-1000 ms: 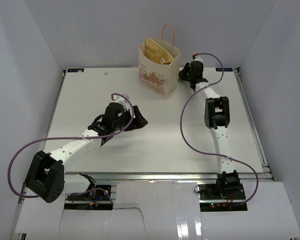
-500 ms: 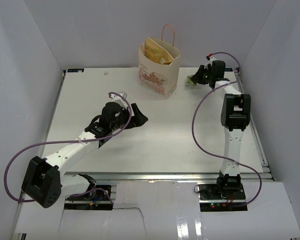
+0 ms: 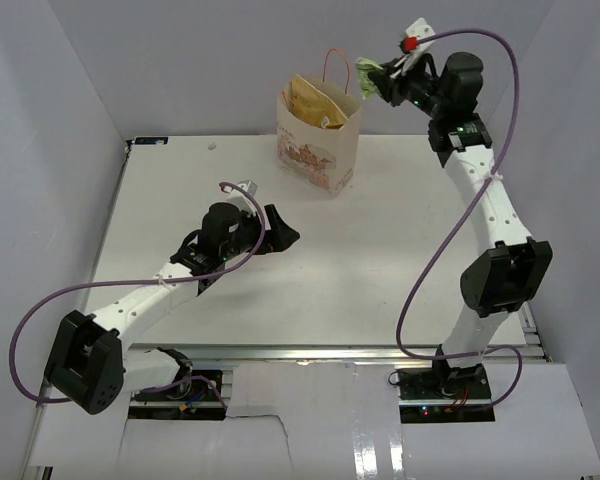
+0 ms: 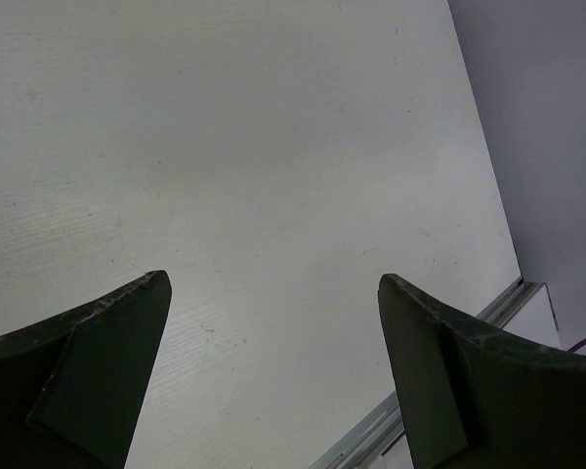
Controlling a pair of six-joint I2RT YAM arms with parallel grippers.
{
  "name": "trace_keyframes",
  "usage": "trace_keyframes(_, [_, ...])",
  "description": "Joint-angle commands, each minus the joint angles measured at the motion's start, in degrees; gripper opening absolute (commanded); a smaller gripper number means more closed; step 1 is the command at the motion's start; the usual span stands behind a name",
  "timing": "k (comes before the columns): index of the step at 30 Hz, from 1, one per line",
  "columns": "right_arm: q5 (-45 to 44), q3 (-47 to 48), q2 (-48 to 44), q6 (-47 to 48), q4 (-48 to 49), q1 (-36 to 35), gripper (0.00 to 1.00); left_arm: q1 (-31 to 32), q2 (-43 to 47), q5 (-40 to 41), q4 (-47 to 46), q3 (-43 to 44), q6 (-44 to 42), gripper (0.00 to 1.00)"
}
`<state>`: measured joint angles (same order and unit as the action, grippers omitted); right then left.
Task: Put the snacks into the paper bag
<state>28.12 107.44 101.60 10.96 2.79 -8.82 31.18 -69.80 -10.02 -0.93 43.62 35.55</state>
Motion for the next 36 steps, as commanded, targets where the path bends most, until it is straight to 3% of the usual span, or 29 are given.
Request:
trace_keyframes(1, [-5.6,5.4,5.0,9.7,-4.7,-7.0,0.08,-0.5,0.0,-2.9,-1.7,0.6,-1.4,0.98])
trace_keyframes(7, [-13.8,23.2,17.9,14.3,-8.2,-13.2,0.08,-0.5,2.7,-3.4,-1.3,-0.6,-1.5,0.98])
trace_keyframes(14, [-16.2,20.5,21.0,18.7,-4.9,-16.7,0.08,-0.5,5.6,-2.8,-1.4,-2.8,-0.3,0.98])
trace_keyframes(16, [-15.6,19.2,20.6,18.8,-5.5,-16.8,0.25,-0.5,5.6,-2.7,-1.3,-2.8,-0.3,0.98])
trace_keyframes(17, [-15.3,18.8,20.2,18.7,-6.0,-16.8,0.35,-0.5,5.6,-2.6,-1.3,-2.7,-0.3,0.98])
trace_keyframes(18, [-15.1,18.3,19.0,18.5,-6.4,-16.8,0.54,-0.5,5.4,-2.6,-1.3,-2.6,-0.3,0.98])
trace_keyframes(21, [-15.9,16.7,15.3,16.6,-7.5,-16.2,0.81,-0.6,4.7,-2.6,-1.1,-2.1,-0.3,0.98])
trace_keyframes(24, [-14.9,17.5,10.9,9.8,-11.5,-13.5,0.98,-0.6,3.5,-2.4,0.0,-0.6,-0.7,0.98])
trace_keyframes(26, [-14.4,16.8,7.1,3.8,-18.2,-10.6,0.90,-0.6,3.1,-2.6,0.6,0.7,-1.2,0.98])
trace_keyframes(28, [-11.7,12.6,2.9,0.0,-22.9,-7.7,0.90,-0.7,3.0,-2.9,0.6,1.6,-1.6,0.98])
trace_keyframes(30, [-8.1,1.1,-5.2,-2.8,-23.8,-2.6,0.90,-0.8,3.3,-3.0,1.4,2.0,-2.4,0.98])
trace_keyframes(32, [-9.6,-6.7,-10.4,-2.2,-25.2,1.0,0.90,-0.9,3.7,-2.8,2.4,2.5,-2.9,0.98])
trace_keyframes(36, [-21.0,-24.3,-24.5,0.0,-26.9,4.9,0.90,-1.1,4.1,-2.6,4.2,4.3,-4.4,0.98])
